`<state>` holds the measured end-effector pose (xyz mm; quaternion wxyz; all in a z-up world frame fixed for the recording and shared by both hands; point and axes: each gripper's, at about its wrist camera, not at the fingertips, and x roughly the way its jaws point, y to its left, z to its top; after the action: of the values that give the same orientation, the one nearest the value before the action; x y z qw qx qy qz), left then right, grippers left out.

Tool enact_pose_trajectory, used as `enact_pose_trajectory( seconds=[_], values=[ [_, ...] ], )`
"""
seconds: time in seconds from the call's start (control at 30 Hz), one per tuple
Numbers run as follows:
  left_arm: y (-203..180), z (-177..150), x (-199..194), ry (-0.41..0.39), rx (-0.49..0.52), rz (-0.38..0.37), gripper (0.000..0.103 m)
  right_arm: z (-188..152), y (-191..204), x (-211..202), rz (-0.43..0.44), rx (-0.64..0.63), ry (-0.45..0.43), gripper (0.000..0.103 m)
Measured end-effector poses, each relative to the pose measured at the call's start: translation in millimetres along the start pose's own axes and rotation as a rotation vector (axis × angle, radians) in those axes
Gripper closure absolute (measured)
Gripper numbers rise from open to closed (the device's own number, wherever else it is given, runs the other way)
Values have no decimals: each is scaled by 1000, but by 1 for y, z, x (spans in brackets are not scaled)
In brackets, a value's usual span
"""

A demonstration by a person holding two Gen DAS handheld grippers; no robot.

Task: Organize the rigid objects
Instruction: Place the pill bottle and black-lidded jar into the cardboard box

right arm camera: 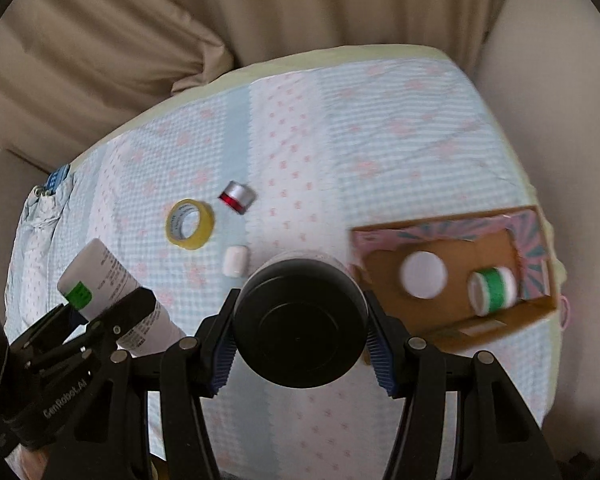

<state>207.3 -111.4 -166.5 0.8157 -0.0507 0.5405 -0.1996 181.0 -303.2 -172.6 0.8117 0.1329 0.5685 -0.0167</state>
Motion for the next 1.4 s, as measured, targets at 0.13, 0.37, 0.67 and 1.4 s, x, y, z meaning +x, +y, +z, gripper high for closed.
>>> enact_pose_trajectory(
  seconds=[0.13,0.37,0.67,1.4],
  values=[
    [-50,-3,10,5,22,-27,55,-8,-50,-21,-8,25,-8,50],
    [-136,-7,56,76,109,-56,55,-10,-147,-33,-50,87,0,50],
    [-213,-4,147,206,192,-53,56,5,-247,4,-67,160,76,50],
    [-246,-37,311,487,378,66,56,39,-318,140,68,206,211,50]
  ],
)
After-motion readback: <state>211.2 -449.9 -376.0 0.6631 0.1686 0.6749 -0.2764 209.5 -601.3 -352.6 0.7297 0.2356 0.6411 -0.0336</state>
